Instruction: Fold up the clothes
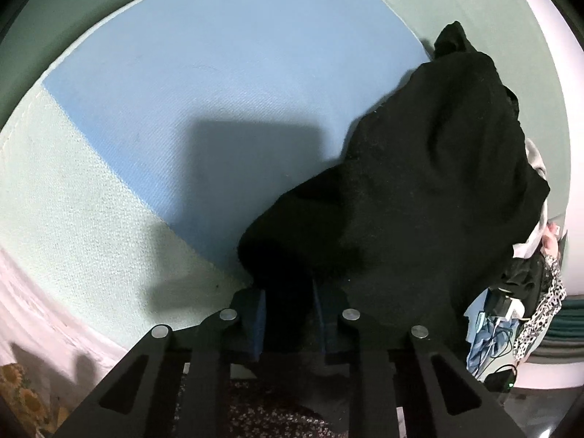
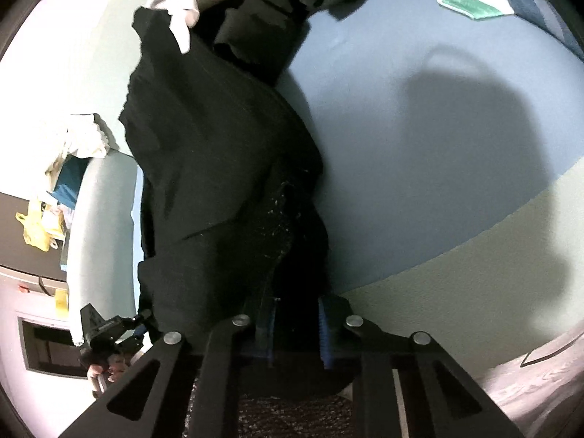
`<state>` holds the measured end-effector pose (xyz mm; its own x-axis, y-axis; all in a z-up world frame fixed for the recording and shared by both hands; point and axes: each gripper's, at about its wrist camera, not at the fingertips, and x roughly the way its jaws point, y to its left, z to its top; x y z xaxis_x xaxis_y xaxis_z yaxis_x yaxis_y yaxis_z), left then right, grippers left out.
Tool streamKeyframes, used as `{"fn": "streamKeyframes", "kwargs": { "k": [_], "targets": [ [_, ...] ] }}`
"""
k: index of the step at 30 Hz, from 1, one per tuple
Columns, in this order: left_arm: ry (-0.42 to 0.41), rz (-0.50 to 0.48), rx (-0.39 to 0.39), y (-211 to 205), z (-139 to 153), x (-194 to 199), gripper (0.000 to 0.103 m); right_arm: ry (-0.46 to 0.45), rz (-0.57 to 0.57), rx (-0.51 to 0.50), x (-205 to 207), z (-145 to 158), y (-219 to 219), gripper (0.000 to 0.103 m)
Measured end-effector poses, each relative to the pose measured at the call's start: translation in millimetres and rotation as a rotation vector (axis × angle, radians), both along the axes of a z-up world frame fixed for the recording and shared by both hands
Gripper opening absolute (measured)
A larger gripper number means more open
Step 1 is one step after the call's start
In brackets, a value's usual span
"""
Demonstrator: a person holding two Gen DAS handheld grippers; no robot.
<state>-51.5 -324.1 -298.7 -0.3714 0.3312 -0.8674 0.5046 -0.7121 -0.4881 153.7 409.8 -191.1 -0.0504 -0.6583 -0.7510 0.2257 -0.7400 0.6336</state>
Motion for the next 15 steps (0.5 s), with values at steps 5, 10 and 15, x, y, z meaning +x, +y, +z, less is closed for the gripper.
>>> {"fn": "streamKeyframes", "kwargs": {
  "k": [5,10,15],
  "targets": [
    [-0.012,-0.029,-0.171,15,14,-5,0.049,0.048,0.028,0.032,5,10,-6,0.019],
    [0.213,-0.086,-0.655,67,78,10,0.063,0.049,0.041,0.047,3,12,-7,0.019],
    [0.411,-0.662,-0.67,217,87,9,0.065,0.007,0.023,0.012,1,3,-3,0.019]
  ]
}}
